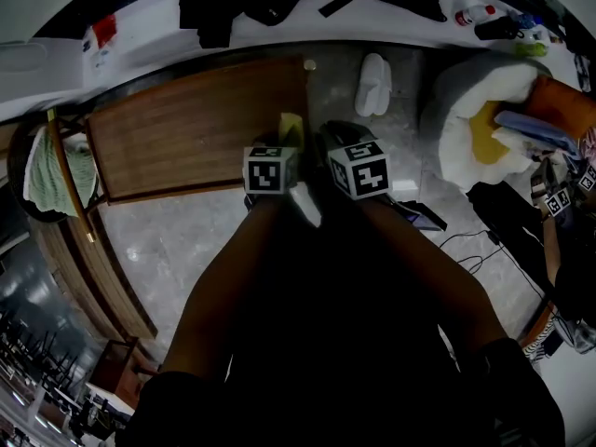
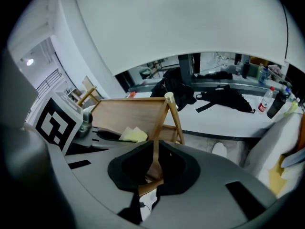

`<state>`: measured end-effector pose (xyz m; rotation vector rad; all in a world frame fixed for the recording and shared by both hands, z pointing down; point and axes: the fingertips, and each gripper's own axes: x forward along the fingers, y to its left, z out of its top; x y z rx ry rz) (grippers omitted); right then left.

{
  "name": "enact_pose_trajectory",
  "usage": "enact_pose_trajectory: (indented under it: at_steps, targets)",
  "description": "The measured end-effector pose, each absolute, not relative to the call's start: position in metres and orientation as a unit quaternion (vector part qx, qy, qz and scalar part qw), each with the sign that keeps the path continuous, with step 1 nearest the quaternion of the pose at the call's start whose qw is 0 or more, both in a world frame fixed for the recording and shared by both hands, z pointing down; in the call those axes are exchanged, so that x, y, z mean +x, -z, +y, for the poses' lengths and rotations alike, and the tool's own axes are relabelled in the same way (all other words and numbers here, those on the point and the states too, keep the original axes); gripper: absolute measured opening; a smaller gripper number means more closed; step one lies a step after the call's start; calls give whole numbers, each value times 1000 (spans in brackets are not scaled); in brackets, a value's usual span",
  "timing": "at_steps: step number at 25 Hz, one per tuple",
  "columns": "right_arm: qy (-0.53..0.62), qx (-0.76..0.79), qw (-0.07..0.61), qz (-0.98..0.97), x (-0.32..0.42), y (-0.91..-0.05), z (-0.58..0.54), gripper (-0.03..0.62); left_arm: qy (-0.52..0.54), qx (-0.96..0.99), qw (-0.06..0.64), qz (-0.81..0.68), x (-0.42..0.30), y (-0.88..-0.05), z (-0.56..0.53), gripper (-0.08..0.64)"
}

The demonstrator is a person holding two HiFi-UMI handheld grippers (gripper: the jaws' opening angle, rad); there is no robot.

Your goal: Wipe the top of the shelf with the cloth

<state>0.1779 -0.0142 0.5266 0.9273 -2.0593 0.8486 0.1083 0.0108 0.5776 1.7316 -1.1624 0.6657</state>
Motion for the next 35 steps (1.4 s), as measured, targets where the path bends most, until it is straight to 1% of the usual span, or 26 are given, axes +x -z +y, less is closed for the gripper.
enact_pose_trajectory:
  at_steps: [6, 15, 22, 35]
  targets:
    - [-325, 355, 364, -797, 147, -527, -6, 43, -271, 707, 456, -467, 81, -579, 14, 34]
    - [-326, 330, 370, -805, 57, -530, 25, 43, -275, 698, 460, -474, -19, -589, 35, 34]
    - [-325, 316, 370, -811, -3, -531, 38, 43, -270, 697, 472, -467, -68, -592, 47, 34]
    - [-323, 302, 373, -816, -71, -541, 49, 43, -261, 667, 474, -512, -180, -600, 69, 35]
